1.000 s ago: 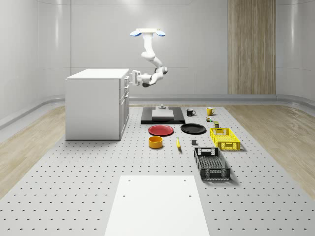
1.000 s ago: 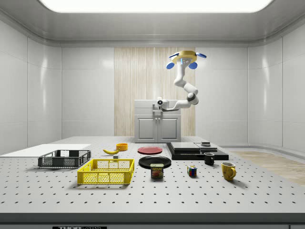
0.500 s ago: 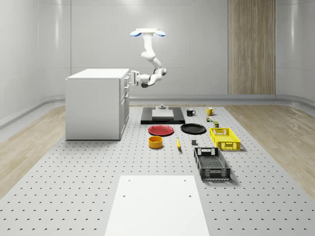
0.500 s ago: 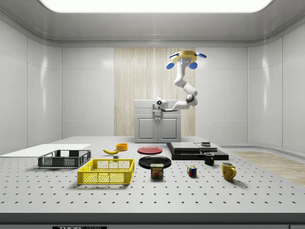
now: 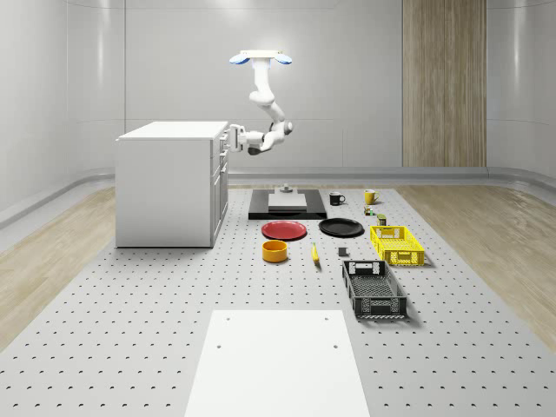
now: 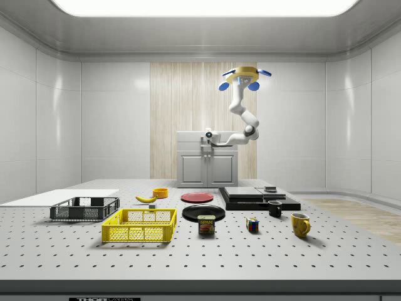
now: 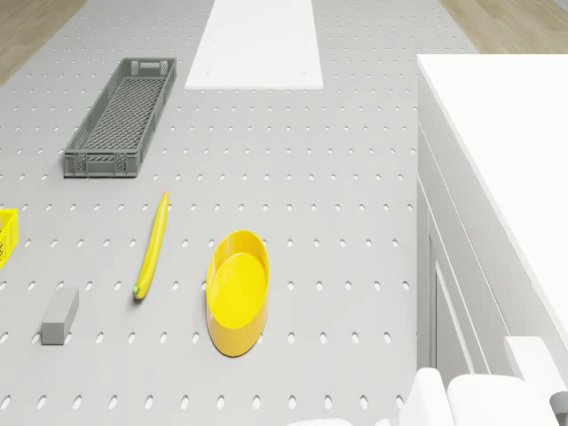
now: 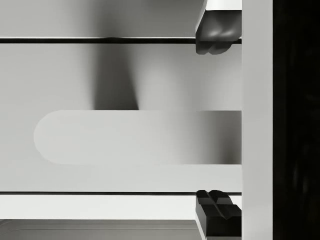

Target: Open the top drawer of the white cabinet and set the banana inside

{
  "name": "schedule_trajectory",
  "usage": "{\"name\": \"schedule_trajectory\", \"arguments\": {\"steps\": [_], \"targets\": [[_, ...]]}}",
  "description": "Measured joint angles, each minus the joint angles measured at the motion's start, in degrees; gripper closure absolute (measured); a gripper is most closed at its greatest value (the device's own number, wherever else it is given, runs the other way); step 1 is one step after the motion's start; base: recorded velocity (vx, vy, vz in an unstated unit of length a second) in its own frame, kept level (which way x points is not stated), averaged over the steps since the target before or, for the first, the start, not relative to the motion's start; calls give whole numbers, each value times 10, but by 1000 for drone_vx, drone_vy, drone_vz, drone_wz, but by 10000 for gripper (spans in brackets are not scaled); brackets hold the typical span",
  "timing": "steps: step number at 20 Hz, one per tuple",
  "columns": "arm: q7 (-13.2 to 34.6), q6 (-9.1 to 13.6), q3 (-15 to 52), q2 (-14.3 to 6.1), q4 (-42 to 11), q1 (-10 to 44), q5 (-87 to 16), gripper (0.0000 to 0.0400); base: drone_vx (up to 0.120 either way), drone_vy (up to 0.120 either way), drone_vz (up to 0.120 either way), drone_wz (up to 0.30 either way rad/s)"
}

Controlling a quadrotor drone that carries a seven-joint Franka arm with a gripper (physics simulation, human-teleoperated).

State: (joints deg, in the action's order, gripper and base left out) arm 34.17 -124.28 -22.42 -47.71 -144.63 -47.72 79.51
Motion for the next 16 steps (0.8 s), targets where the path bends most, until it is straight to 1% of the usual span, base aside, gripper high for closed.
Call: {"name": "schedule_trajectory", "arguments": {"steps": [4,5,6,7,9,12,13,14,16], "targets": [[-5,4,8,7,1,7,10,0,0,0,0,0],[-6,5,10,9,1,9,12,65,0,0,0,0],[-7,6,12,10,1,12,14,116,0,0,0,0],[-8,8,14,11,2,14,16,156,0,0,0,0],[-9,11,17,13,2,18,19,210,0,0,0,0],[-10,15,22,16,2,26,22,255,0,0,0,0],[-10,17,23,16,2,28,24,263,0,0,0,0],[-23,19,24,19,1,30,27,269,0,0,0,0],[-31,23,27,21,1,35,31,277,0,0,0,0]]}}
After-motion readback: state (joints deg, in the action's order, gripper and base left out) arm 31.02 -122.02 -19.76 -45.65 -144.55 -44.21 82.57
